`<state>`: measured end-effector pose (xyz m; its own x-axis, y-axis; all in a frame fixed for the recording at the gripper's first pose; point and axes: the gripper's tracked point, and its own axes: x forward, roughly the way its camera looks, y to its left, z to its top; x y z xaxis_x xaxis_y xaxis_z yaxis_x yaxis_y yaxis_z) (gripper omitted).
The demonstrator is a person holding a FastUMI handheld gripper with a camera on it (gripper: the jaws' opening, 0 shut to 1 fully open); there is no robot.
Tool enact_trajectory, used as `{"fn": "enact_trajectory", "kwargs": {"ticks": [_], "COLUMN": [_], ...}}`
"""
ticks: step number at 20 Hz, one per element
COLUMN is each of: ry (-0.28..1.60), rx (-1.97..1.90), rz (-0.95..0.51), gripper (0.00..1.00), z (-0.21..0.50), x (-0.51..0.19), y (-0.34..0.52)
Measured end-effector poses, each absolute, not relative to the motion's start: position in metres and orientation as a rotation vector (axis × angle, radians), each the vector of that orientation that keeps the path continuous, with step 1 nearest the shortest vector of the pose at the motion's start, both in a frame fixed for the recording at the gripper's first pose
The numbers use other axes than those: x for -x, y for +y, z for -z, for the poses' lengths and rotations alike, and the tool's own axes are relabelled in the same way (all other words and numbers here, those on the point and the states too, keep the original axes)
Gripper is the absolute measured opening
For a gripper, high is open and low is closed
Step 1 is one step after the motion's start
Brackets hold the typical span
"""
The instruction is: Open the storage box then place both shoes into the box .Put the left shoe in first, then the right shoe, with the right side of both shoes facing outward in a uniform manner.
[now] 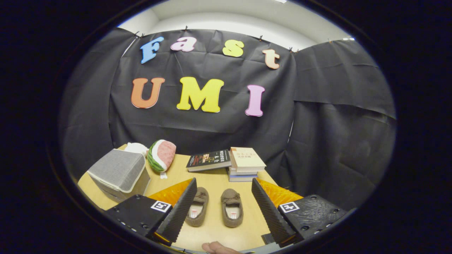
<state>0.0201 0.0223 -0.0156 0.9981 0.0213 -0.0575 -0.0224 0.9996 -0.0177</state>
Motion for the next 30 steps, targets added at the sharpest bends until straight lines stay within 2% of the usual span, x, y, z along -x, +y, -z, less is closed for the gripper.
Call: {"fn": "enact_trajectory", "kwargs": {"ticks": [3,9,12,15,20,24,25,30], "ry": [0.037,0.098,0.226,0.430,0.728,0.897,0.950,1.059], "rx": [0.005,-0.028,-0.087,-0.260,-0.525,-0.731,-0.802,-0.988], "rz": [-0.059,-0.274,-0.428,-0.594,-0.758,-0.938,-0.965,-0.921], "gripper": [0.95,0.95,0.95,0.96,0.96,0.95,0.95,0.95], "z": [0.009,0.024,0.050,0.085,0.132,0.134,0.134,0.149], "x": [-0.028,-0.062,-0.073,-0.076,-0.076,-0.065,-0.065,-0.079], "y": [0.035,0.104,0.157,0.209,0.272,0.317,0.329,0.342]}}
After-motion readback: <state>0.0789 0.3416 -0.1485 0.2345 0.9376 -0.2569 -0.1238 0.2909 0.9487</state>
